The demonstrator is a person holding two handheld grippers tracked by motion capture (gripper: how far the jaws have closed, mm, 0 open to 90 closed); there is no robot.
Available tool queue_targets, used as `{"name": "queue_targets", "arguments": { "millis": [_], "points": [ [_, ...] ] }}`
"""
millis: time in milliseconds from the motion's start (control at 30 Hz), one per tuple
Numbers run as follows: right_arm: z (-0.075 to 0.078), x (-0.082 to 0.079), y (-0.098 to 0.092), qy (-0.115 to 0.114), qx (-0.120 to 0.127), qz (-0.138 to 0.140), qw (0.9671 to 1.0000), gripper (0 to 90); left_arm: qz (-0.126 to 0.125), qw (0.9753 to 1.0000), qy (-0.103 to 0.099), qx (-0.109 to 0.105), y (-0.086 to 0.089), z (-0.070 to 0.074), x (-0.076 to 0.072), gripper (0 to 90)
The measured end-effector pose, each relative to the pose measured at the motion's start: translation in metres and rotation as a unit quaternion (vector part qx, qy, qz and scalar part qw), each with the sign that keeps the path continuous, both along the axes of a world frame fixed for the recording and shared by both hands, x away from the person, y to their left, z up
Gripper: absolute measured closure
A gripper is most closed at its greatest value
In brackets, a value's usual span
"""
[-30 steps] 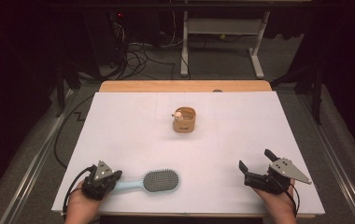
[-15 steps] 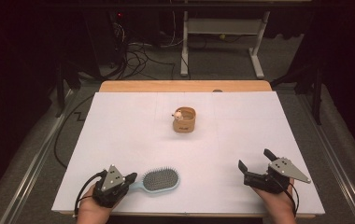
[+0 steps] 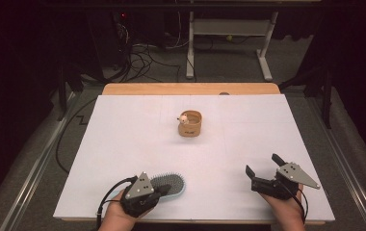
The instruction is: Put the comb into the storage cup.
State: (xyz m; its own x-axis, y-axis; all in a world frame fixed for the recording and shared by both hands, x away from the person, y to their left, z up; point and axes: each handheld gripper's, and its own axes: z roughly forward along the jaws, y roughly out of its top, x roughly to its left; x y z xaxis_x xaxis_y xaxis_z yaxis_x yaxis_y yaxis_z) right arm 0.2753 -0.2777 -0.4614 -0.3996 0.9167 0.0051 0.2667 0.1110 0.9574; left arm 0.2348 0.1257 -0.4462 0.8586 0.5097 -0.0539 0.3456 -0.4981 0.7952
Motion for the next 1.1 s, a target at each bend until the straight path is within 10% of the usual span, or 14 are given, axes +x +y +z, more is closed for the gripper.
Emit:
{"name": "queue_targets", "arguments": {
  "millis": [400, 1100],
  "points": [
    [0.001, -0.001, 0.000, 0.000, 0.000, -0.002, 1.0000, 0.5, -0.017, 0.9955, 0.015, 0.092, -0.017, -0.023, -0.001, 90.0],
    [0.000, -0.001, -0.002, 0.000, 0.006, -0.004, 1.0000, 0.5, 0.065, 0.9944, 0.025, 0.079, -0.011, -0.020, 0.040, 90.0]
  ]
}}
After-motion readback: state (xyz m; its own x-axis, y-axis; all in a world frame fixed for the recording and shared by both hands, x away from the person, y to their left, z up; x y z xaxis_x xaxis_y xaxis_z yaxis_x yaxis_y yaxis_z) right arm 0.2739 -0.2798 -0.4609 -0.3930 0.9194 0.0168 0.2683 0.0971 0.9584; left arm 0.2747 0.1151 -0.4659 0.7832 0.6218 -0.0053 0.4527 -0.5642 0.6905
